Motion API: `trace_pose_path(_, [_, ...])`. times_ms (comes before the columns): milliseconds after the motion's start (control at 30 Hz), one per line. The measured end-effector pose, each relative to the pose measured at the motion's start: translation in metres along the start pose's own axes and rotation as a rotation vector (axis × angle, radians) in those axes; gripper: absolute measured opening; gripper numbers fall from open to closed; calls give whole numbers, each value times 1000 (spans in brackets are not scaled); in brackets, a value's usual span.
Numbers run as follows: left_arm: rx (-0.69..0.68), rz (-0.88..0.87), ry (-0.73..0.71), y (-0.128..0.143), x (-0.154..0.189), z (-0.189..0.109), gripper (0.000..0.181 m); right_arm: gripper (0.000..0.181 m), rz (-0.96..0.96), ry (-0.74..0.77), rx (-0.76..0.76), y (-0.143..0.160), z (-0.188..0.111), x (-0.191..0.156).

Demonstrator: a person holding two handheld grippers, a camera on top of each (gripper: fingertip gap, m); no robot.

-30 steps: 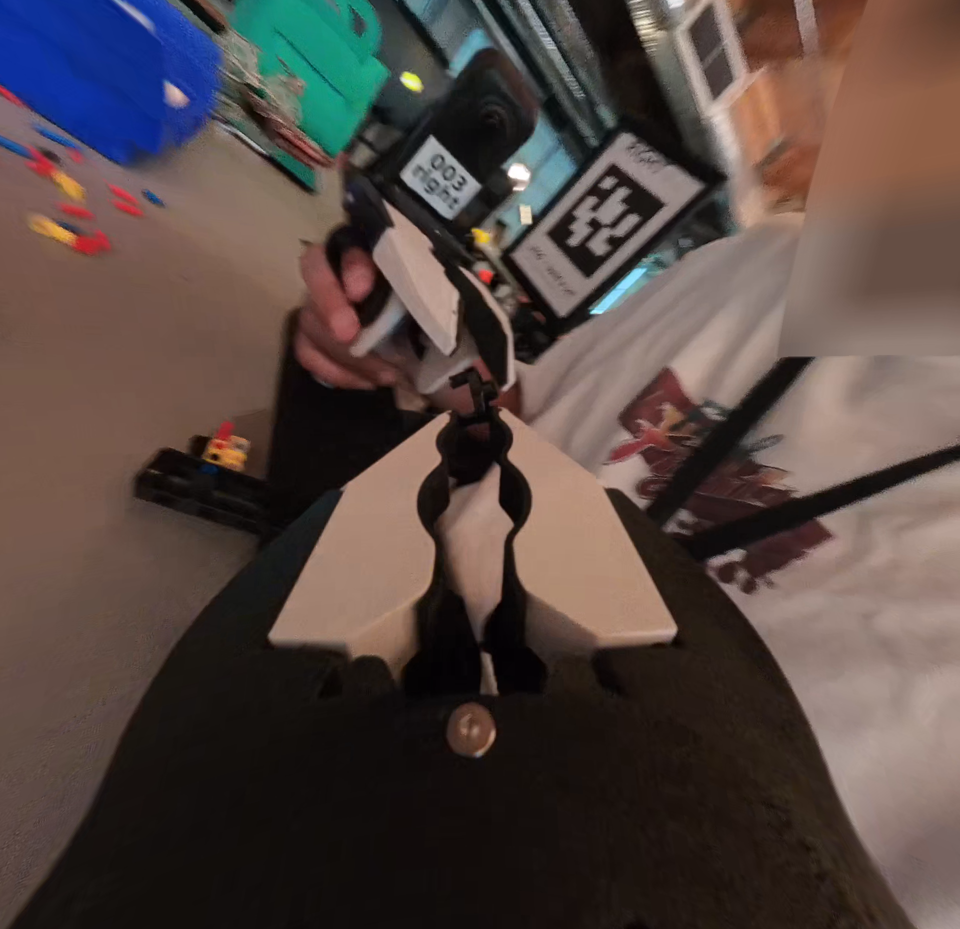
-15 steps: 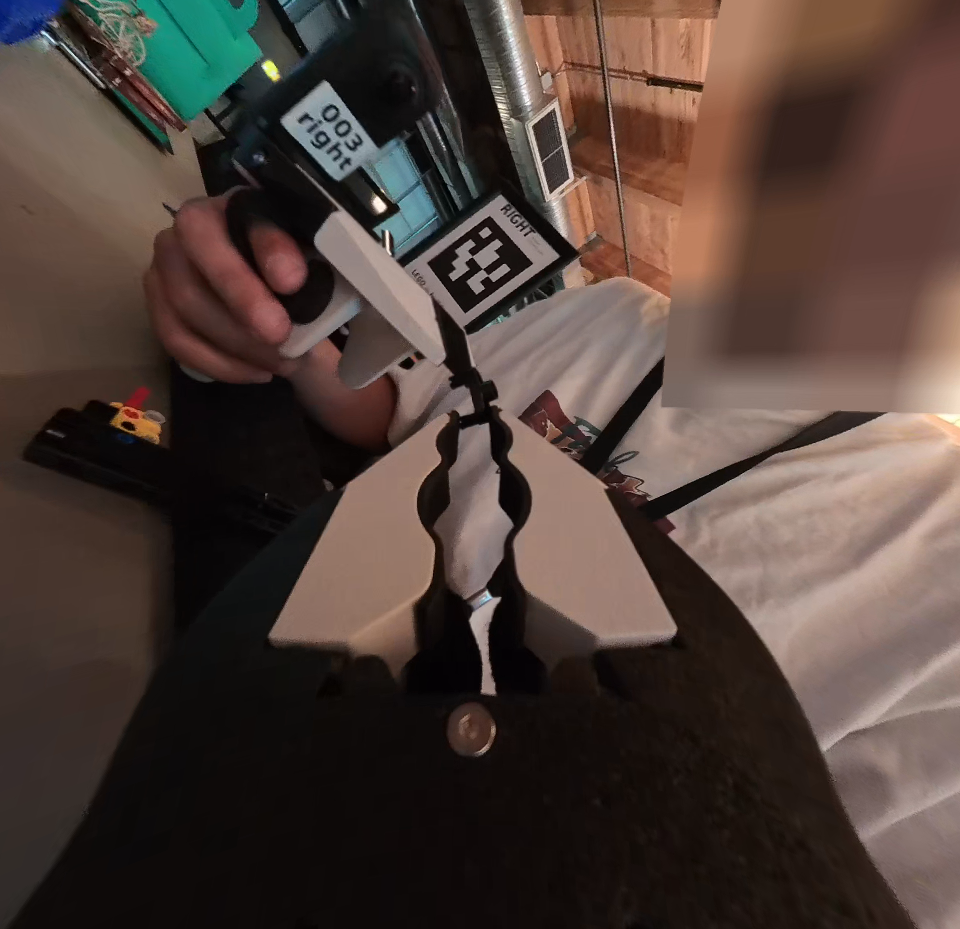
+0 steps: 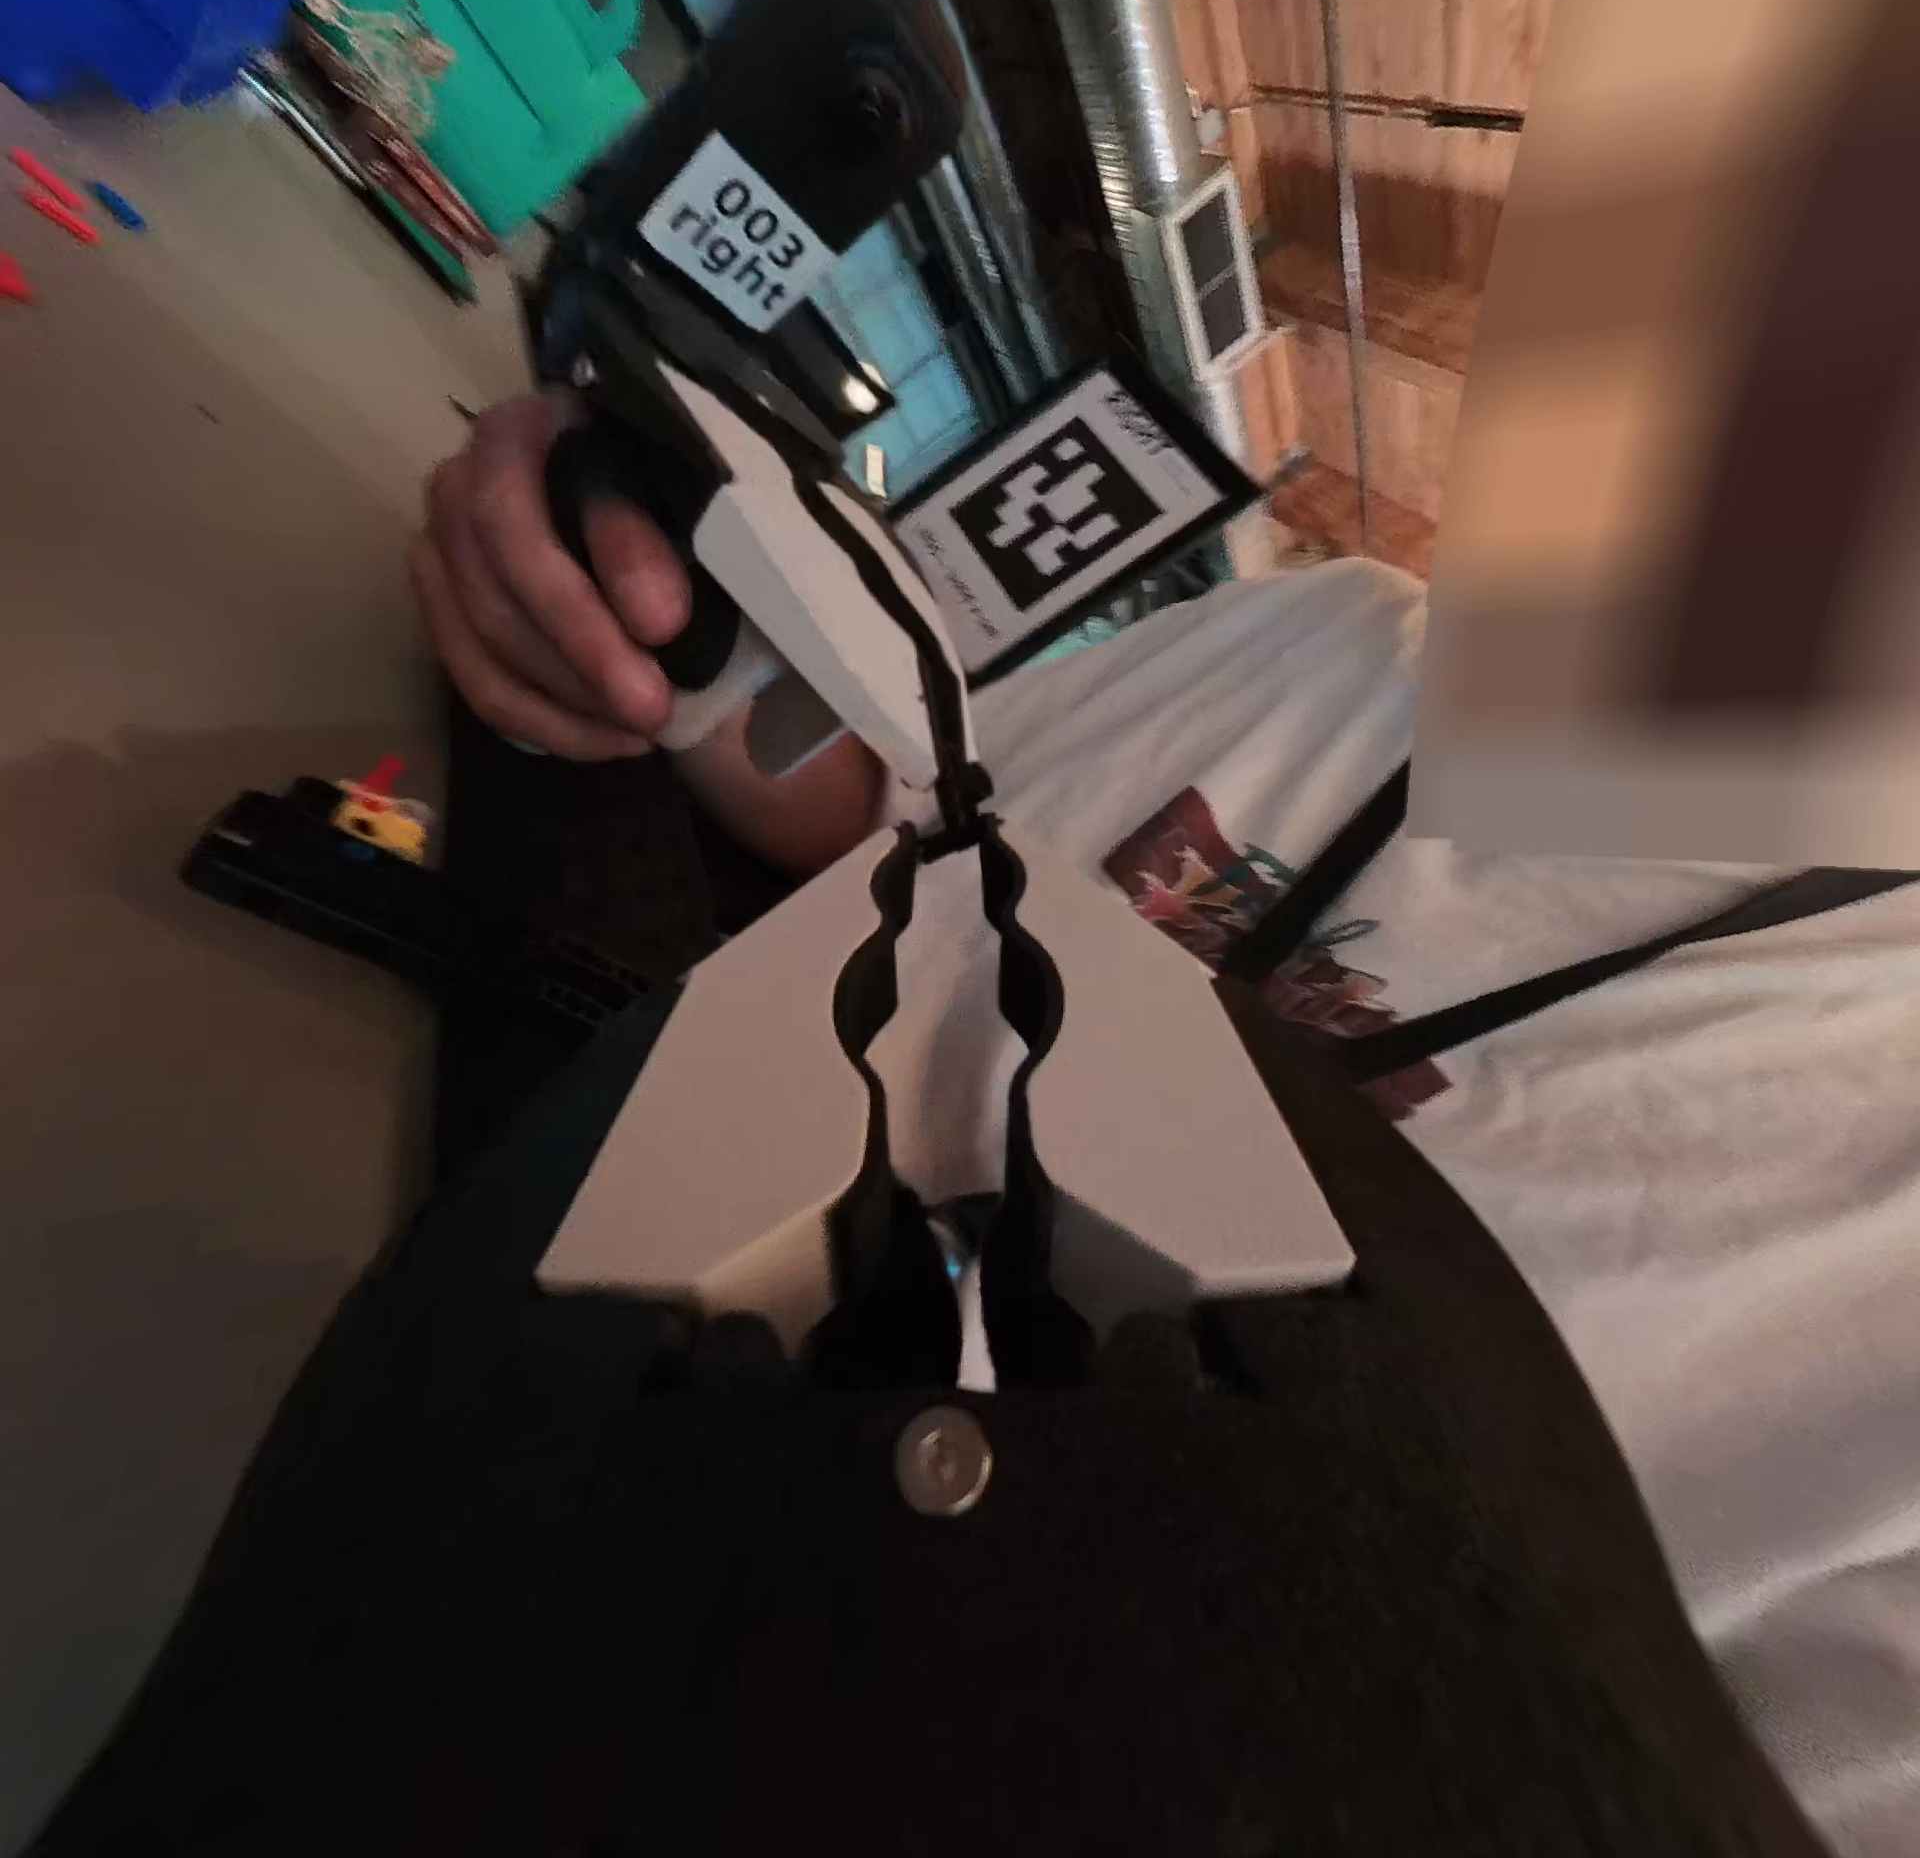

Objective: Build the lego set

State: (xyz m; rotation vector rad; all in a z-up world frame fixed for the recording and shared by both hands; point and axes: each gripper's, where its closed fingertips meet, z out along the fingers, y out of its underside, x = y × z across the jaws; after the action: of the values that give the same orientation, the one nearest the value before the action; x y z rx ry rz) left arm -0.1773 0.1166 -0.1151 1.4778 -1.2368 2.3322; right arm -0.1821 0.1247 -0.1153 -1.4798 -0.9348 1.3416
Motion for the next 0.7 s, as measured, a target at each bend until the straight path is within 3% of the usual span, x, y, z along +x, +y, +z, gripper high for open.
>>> trace_pose_path(167, [-52, 438, -325, 1, -17, -8, 10, 6, 106, 51, -77, 13, -4, 12])
trace_pose_path(233, [-69, 514, -386, 1, -21, -7, 10, 6, 131, 56, -106, 17, -3, 14])
trace_pose_path(433, [-96, 544, -456, 1, -29, -8, 7, 6, 134, 89, -114, 19, -3, 20])
trace_pose_path(500, [-63, 540, -486, -6, -32, -12, 7, 12, 56, 134, -97, 16, -5, 25])
trace_pose_path(667, [78, 350, -444, -23, -38, -22, 7, 39, -372, 485, -188, 16, -11, 48])
trace_pose_path(700, [81, 323, -439, -23, -40, -21, 7, 38, -419, 557, -191, 15, -11, 51])
